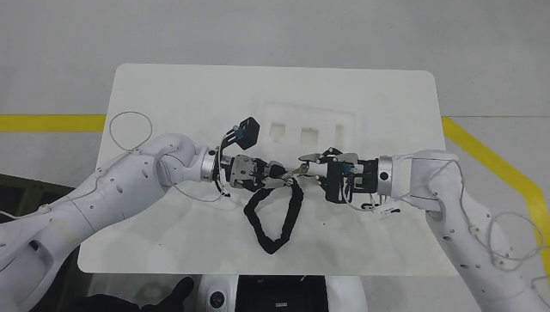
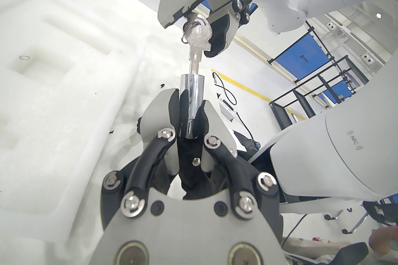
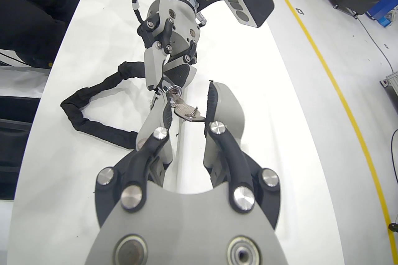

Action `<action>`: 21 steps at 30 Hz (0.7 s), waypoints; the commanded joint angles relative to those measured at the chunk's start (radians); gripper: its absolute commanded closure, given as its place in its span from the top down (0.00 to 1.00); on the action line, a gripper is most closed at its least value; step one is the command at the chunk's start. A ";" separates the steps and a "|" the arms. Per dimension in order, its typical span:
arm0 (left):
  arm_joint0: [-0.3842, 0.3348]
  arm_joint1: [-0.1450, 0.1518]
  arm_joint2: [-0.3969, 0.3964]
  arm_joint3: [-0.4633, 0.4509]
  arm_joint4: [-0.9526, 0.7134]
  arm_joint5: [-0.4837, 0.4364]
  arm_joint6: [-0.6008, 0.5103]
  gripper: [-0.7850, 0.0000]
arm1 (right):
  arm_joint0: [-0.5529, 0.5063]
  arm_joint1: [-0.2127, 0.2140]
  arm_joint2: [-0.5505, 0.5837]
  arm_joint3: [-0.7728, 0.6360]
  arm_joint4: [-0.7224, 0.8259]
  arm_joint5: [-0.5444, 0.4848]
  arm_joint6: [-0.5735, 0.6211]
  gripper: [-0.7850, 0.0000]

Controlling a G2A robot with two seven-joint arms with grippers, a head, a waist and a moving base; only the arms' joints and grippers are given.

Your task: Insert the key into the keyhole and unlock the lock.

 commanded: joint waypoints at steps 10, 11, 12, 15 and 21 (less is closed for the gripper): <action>-0.005 -0.005 0.000 0.002 0.009 0.000 -0.019 0.00 | 0.022 0.005 -0.030 0.029 0.108 0.000 0.044 0.00; -0.005 -0.005 0.000 0.002 0.009 0.000 -0.020 0.00 | 0.025 0.005 -0.031 0.035 0.124 0.002 0.055 0.00; -0.006 -0.006 0.000 0.003 0.012 0.000 -0.022 0.00 | 0.030 0.005 -0.035 0.042 0.156 0.005 0.075 0.00; -0.007 -0.007 0.000 0.001 0.014 0.000 -0.022 0.00 | 0.044 0.004 -0.046 0.060 0.231 0.014 0.130 0.00; -0.012 -0.007 0.000 -0.001 0.024 0.000 -0.018 0.00 | 0.063 0.003 -0.068 0.083 0.366 0.056 0.222 0.00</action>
